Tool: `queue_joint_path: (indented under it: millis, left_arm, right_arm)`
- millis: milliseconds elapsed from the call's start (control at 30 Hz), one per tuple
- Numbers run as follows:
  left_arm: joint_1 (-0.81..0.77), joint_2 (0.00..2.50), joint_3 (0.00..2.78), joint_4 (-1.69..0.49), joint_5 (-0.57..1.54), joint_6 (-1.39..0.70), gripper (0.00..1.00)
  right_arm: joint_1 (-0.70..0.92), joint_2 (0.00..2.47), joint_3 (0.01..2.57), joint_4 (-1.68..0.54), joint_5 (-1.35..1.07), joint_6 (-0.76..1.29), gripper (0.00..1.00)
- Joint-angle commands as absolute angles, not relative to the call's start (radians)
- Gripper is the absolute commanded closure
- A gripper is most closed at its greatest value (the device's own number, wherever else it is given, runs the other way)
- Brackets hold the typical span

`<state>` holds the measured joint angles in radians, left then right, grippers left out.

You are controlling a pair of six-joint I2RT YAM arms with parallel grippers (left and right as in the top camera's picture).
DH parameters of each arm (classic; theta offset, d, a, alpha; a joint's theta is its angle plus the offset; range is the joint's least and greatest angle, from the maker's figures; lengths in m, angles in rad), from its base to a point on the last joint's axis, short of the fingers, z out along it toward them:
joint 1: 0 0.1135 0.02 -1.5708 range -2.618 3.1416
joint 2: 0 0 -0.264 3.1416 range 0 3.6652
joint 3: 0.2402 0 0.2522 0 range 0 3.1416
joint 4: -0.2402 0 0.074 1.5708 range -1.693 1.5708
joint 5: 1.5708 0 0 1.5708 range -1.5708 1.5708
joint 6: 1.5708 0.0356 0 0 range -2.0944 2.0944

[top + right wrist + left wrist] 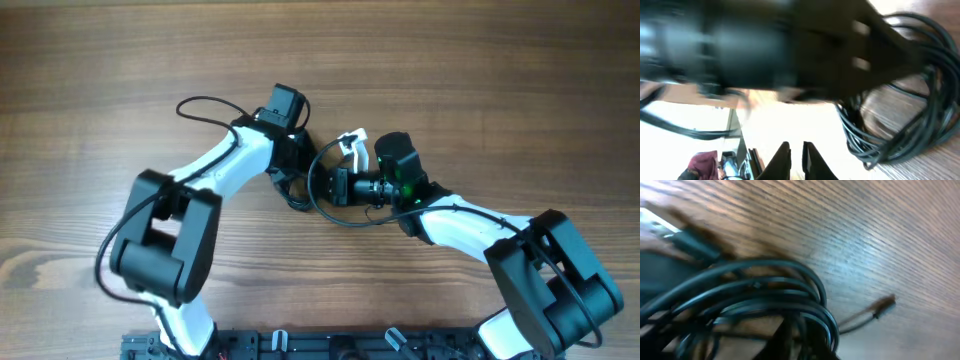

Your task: Untangle cables

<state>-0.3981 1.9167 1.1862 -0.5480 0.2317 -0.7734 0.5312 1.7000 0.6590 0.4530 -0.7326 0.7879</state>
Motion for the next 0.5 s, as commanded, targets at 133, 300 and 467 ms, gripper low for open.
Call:
queue_joint_path:
  millis: [133, 300, 467]
  left_arm:
    - [-0.353, 1.677, 1.204, -0.688, 0.111, -0.711, 0.47]
    - [-0.309, 1.689, 1.195, -0.838, 0.007, -0.748, 0.39]
    - [-0.317, 1.695, 1.122, -0.839, 0.014, -0.748, 0.39]
  right_arm:
    - [0.530, 1.704, 0.662, 0.377, -0.524, 0.785, 0.73]
    - [0.530, 1.704, 0.662, 0.289, -0.344, 0.786, 0.59]
    - [0.530, 1.704, 0.662, 0.284, -0.299, 0.786, 0.57]
